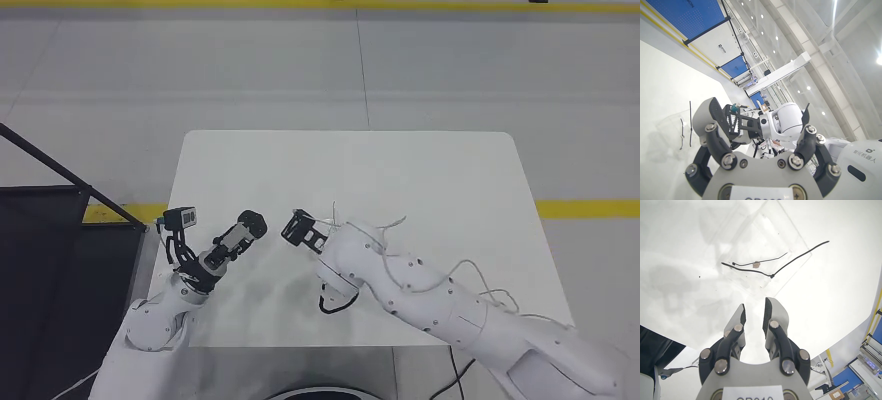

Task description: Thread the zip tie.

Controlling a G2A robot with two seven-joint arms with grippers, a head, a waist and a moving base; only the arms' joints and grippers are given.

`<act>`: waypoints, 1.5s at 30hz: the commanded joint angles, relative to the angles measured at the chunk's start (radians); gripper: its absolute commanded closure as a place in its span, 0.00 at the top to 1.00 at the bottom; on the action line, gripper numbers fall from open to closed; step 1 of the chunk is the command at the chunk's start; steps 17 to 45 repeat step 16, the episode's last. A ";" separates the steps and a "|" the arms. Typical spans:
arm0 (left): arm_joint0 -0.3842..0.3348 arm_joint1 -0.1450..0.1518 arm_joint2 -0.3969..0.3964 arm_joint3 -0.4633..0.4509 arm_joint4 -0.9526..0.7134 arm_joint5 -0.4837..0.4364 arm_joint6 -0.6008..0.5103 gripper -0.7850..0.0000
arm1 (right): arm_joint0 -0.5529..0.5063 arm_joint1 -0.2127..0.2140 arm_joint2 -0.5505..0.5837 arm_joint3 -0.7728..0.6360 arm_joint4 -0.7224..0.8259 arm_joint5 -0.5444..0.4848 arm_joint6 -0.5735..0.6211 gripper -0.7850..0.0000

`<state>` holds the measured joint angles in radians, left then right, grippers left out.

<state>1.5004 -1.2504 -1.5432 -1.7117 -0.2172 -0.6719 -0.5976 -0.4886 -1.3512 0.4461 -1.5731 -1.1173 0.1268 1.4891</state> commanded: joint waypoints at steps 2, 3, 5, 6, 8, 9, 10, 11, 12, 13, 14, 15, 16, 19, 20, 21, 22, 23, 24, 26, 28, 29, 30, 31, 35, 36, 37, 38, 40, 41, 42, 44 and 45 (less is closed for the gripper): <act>0.000 0.000 0.000 0.000 0.000 0.000 0.000 1.00 | -0.031 0.025 0.100 -0.113 0.031 -0.020 -0.012 0.49; 0.000 0.000 0.000 0.000 0.000 0.000 0.000 1.00 | -0.055 0.033 0.124 -0.161 0.031 -0.021 -0.024 0.52; 0.000 0.000 0.000 0.000 0.000 0.000 0.000 1.00 | -0.108 0.048 0.160 -0.238 0.009 -0.015 -0.069 0.56; 0.000 0.000 0.000 0.000 0.000 0.000 0.000 1.00 | -0.134 0.056 0.187 -0.278 -0.006 -0.011 -0.098 0.54; 0.000 0.000 0.000 0.000 0.000 0.000 0.000 1.00 | -0.203 0.078 0.254 -0.361 -0.031 -0.016 -0.159 0.56; 0.000 0.000 0.000 0.000 0.000 0.000 0.000 1.00 | -0.242 0.089 0.287 -0.399 -0.041 -0.030 -0.187 0.61; 0.000 0.000 0.000 0.000 0.000 0.000 0.000 1.00 | -0.283 0.100 0.324 -0.438 -0.047 -0.042 -0.218 0.64; 0.000 0.000 0.000 0.000 0.000 0.000 0.000 1.00 | -0.323 0.111 0.360 -0.476 -0.054 -0.059 -0.250 0.67; 0.000 0.000 0.000 0.000 0.000 0.000 0.000 1.00 | -0.364 0.121 0.394 -0.507 -0.060 -0.077 -0.279 0.74; 0.000 0.000 0.000 0.000 0.000 0.000 0.000 1.00 | -0.405 0.130 0.431 -0.541 -0.065 -0.091 -0.315 0.78; 0.000 0.000 -0.001 -0.001 0.003 0.003 0.004 1.00 | -0.443 0.138 0.464 -0.566 -0.077 -0.106 -0.342 0.93; 0.001 0.000 -0.002 -0.008 0.026 0.009 0.020 1.00 | -0.481 0.146 0.496 -0.593 -0.096 -0.113 -0.375 1.00; 0.004 0.000 -0.001 -0.014 0.053 0.010 0.035 1.00 | -0.520 0.152 0.522 -0.620 -0.110 -0.122 -0.406 1.00; 0.004 0.000 -0.001 -0.014 0.053 0.010 0.035 1.00 | -0.520 0.152 0.522 -0.620 -0.110 -0.122 -0.406 1.00; 0.004 0.000 -0.001 -0.014 0.053 0.010 0.035 1.00 | -0.520 0.152 0.522 -0.620 -0.110 -0.122 -0.406 1.00; 0.004 0.000 -0.001 -0.014 0.053 0.010 0.035 1.00 | -0.520 0.152 0.522 -0.620 -0.110 -0.122 -0.406 1.00; 0.004 0.000 -0.001 -0.014 0.053 0.010 0.035 1.00 | -0.520 0.152 0.522 -0.620 -0.110 -0.122 -0.406 1.00; 0.004 0.000 -0.001 -0.014 0.053 0.010 0.035 1.00 | -0.520 0.152 0.522 -0.620 -0.110 -0.122 -0.406 1.00; 0.004 0.000 -0.001 -0.014 0.053 0.010 0.035 1.00 | -0.520 0.152 0.522 -0.620 -0.110 -0.122 -0.406 1.00; 0.004 0.000 -0.001 -0.014 0.053 0.010 0.035 1.00 | -0.520 0.152 0.522 -0.620 -0.110 -0.122 -0.406 1.00; 0.004 0.000 -0.001 -0.014 0.053 0.010 0.035 1.00 | -0.520 0.152 0.522 -0.620 -0.110 -0.122 -0.406 1.00; 0.004 0.000 -0.001 -0.014 0.053 0.010 0.035 1.00 | -0.520 0.152 0.522 -0.620 -0.110 -0.122 -0.406 1.00; 0.004 0.000 -0.001 -0.014 0.053 0.010 0.035 1.00 | -0.520 0.152 0.522 -0.620 -0.110 -0.122 -0.406 1.00; 0.004 0.000 -0.001 -0.014 0.053 0.010 0.035 1.00 | -0.520 0.152 0.522 -0.620 -0.110 -0.122 -0.406 1.00; 0.004 0.000 -0.001 -0.014 0.053 0.010 0.035 1.00 | -0.520 0.152 0.522 -0.620 -0.110 -0.122 -0.406 1.00; 0.004 0.000 -0.001 -0.014 0.053 0.010 0.035 1.00 | -0.520 0.152 0.522 -0.620 -0.110 -0.122 -0.406 1.00; 0.004 0.000 -0.001 -0.014 0.053 0.010 0.035 1.00 | -0.520 0.152 0.522 -0.620 -0.110 -0.122 -0.406 1.00; 0.004 0.000 -0.001 -0.014 0.053 0.010 0.035 1.00 | -0.520 0.152 0.522 -0.620 -0.110 -0.122 -0.406 1.00; 0.004 0.000 -0.001 -0.014 0.053 0.010 0.035 1.00 | -0.520 0.152 0.522 -0.620 -0.110 -0.122 -0.406 1.00; 0.004 0.000 -0.001 -0.014 0.053 0.010 0.035 1.00 | -0.520 0.152 0.522 -0.620 -0.110 -0.122 -0.406 1.00; 0.004 0.000 -0.001 -0.014 0.053 0.010 0.035 1.00 | -0.520 0.152 0.522 -0.620 -0.110 -0.122 -0.406 1.00; 0.004 0.000 -0.001 -0.014 0.053 0.010 0.035 1.00 | -0.520 0.152 0.522 -0.620 -0.110 -0.122 -0.406 1.00; 0.004 0.000 -0.001 -0.014 0.053 0.010 0.035 1.00 | -0.520 0.152 0.522 -0.620 -0.110 -0.122 -0.406 1.00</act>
